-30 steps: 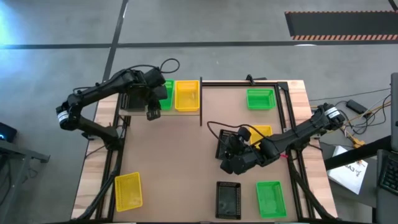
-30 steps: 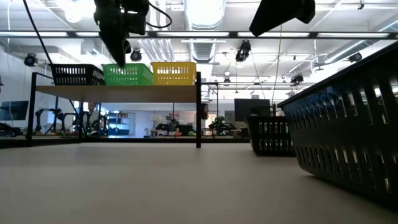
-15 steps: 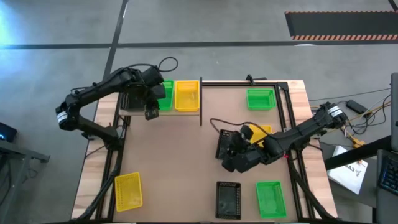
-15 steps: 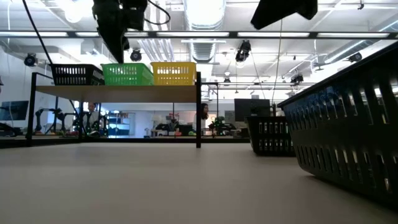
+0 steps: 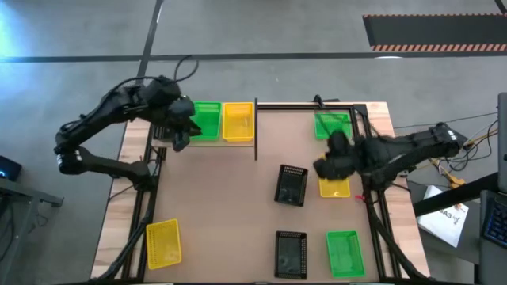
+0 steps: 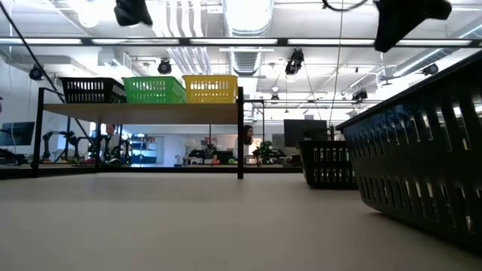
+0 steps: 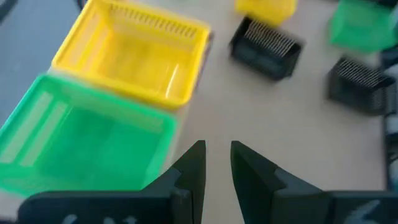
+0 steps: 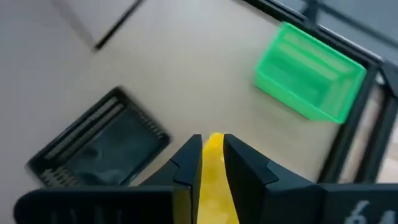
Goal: Stack baskets on shelf by color
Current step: Stack the top green bin on top of the other green bin on the shelf
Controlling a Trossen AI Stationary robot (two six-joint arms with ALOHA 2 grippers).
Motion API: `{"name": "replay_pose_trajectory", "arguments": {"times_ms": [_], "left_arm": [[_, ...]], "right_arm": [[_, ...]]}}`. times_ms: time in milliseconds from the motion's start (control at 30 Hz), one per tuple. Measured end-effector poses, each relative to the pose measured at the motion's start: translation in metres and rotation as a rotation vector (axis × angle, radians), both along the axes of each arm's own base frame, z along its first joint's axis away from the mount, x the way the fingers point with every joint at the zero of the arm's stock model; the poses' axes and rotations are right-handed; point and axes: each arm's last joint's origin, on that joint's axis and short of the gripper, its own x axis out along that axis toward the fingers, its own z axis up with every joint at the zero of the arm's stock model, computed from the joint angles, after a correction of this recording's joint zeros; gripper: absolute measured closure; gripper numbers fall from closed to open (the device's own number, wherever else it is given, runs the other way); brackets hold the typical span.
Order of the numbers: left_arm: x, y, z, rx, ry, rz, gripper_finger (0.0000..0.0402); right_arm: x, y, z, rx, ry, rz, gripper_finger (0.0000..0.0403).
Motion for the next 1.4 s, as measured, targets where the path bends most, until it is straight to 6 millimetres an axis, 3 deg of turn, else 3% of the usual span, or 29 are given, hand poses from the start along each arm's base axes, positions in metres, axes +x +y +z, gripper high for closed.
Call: {"name": "replay_pose_trajectory", "arguments": {"times_ms": [200,333,500,633,800,967,1200,1400], "left_arm": [[-0.002,-0.029,0.003,-0.061,-0.234,-0.037,0.0343],[0.007,-0.048,-0.007,-0.115,-0.37,-0.077,0.0343],[0.023,-0.068,-0.031,-0.191,-0.429,-0.098,0.0343],[0.032,-0.08,-0.046,-0.245,-0.388,-0.115,0.0343],[0.039,-0.085,-0.052,-0.268,-0.35,-0.108,0.0343],[0.04,-0.086,-0.05,-0.261,-0.361,-0.1,0.0343],[0.038,-0.085,-0.048,-0.255,-0.376,-0.091,0.0343],[0.037,-0.085,-0.047,-0.252,-0.379,-0.095,0.0343]], "right_arm": [[0.002,-0.061,0.0,-0.009,0.075,-0.1,0.0344],[0.006,-0.114,-0.012,0.059,0.103,-0.134,0.0335],[0.007,-0.174,-0.041,0.175,0.117,-0.177,0.0278],[0.012,-0.205,-0.069,0.231,0.134,-0.208,0.0222],[0.027,-0.221,-0.107,0.276,0.2,-0.183,0.0193],[0.036,-0.228,-0.141,0.309,0.257,-0.17,0.0211],[0.041,-0.232,-0.16,0.314,0.297,-0.108,0.0288],[0.042,-0.223,-0.15,0.285,0.284,-0.046,0.0384]]}}
